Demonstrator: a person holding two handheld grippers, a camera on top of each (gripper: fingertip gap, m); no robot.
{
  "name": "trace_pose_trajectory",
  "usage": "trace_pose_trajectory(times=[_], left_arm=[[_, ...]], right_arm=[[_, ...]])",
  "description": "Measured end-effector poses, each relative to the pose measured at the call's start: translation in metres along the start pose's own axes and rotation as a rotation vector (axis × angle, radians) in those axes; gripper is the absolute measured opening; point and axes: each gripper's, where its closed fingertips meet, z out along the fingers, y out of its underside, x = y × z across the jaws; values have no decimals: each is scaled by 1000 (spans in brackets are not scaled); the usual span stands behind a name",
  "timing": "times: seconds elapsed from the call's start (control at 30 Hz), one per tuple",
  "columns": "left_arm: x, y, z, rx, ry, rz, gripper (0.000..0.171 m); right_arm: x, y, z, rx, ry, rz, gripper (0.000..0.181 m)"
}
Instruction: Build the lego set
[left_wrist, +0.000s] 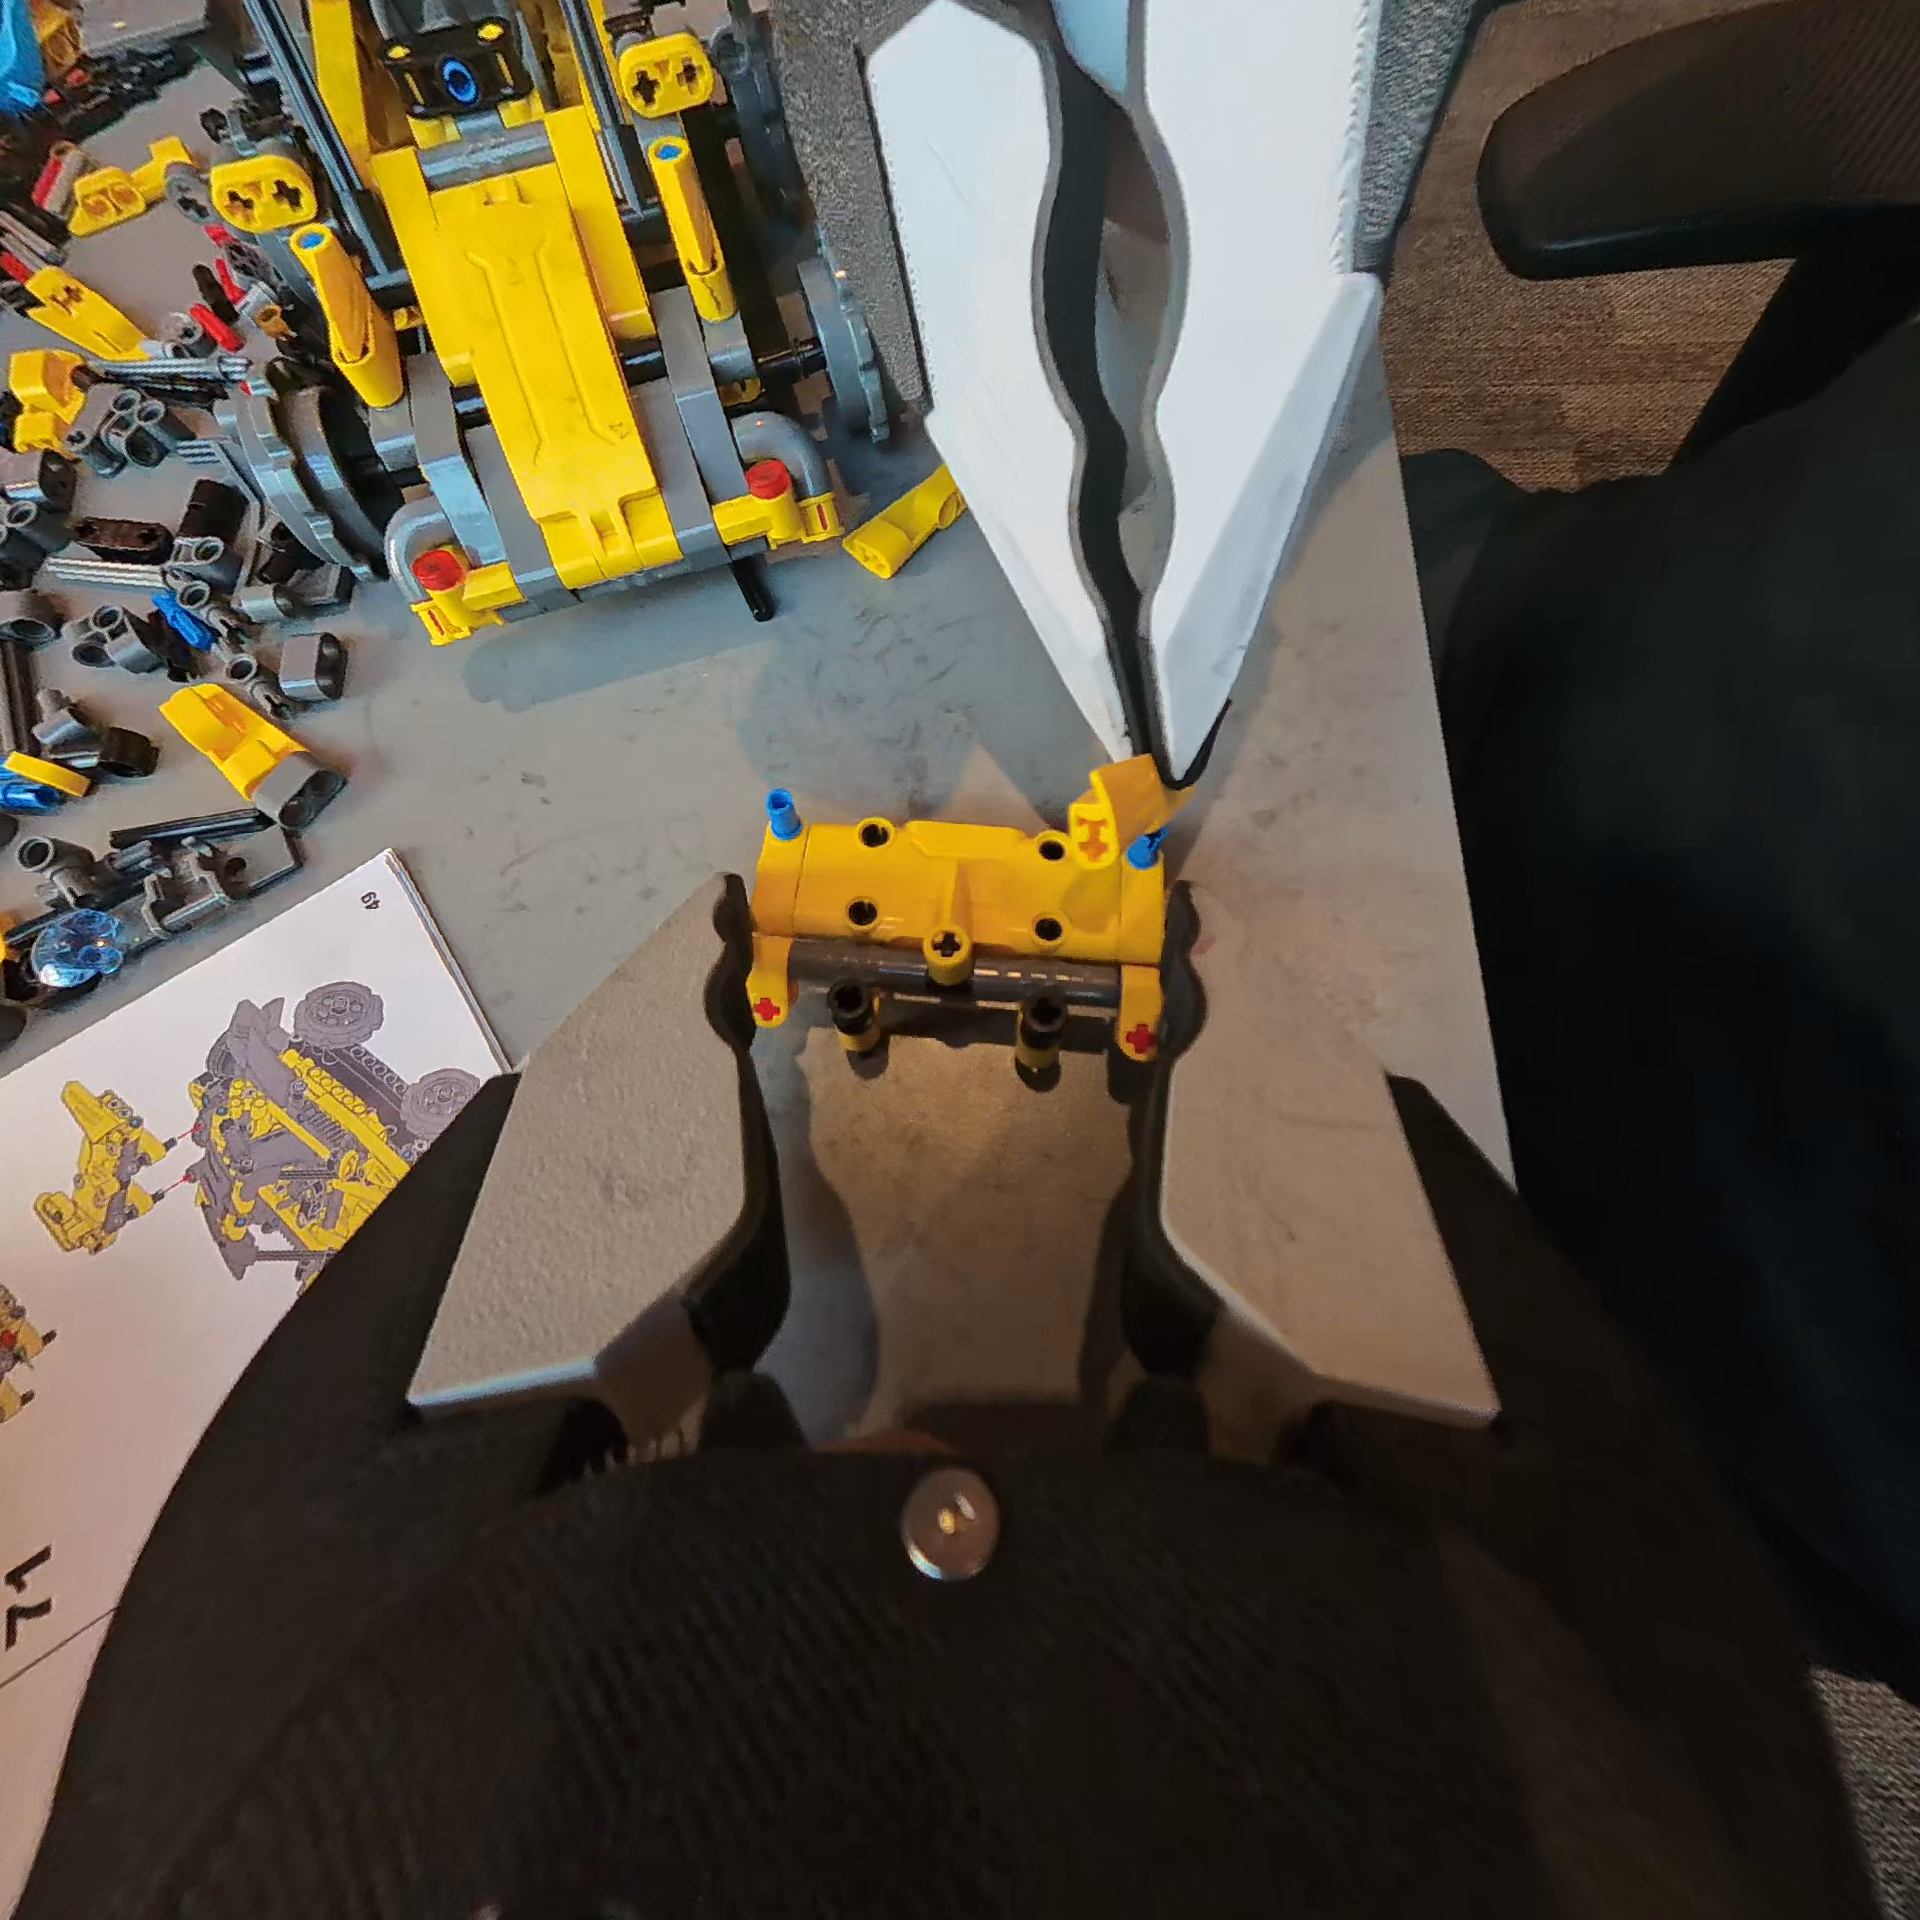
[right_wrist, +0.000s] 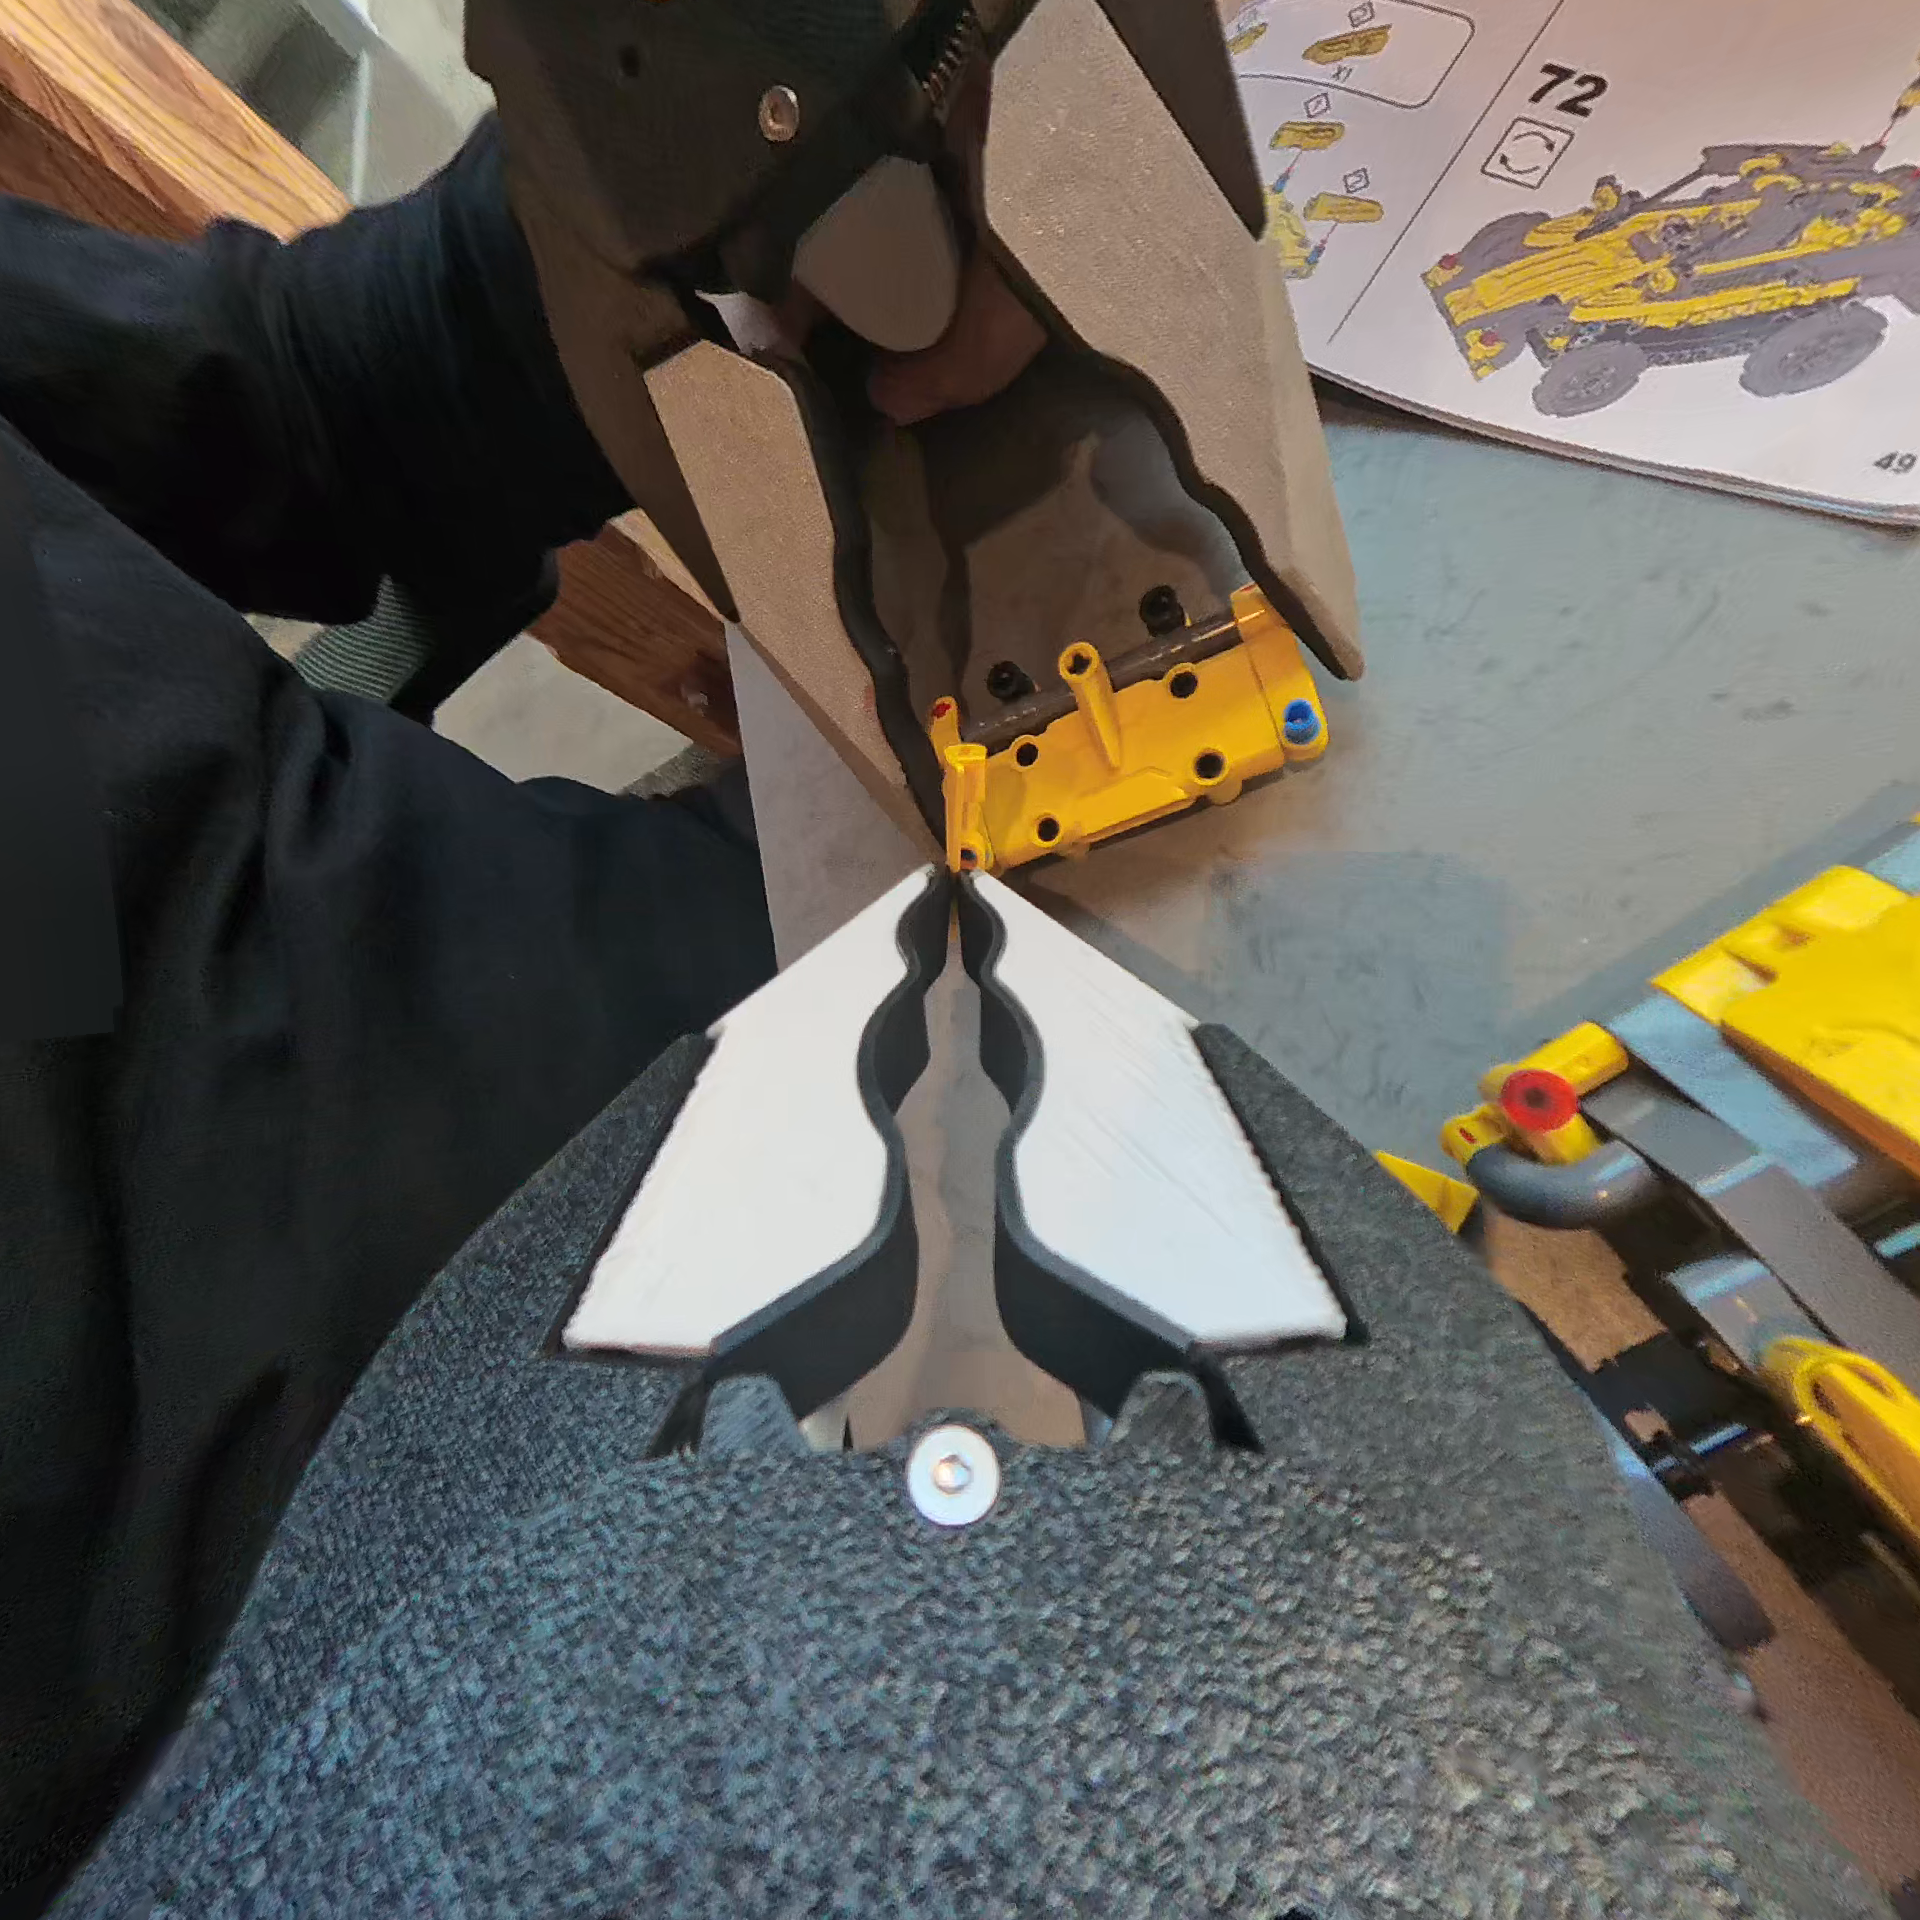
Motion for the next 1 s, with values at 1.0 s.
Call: trace_pose_trajectory(times=[1.0], left_arm=[[-5,1,0,2,-24,-8,77]], right_arm=[[1,-8,-7,83,-52,-75,1]])
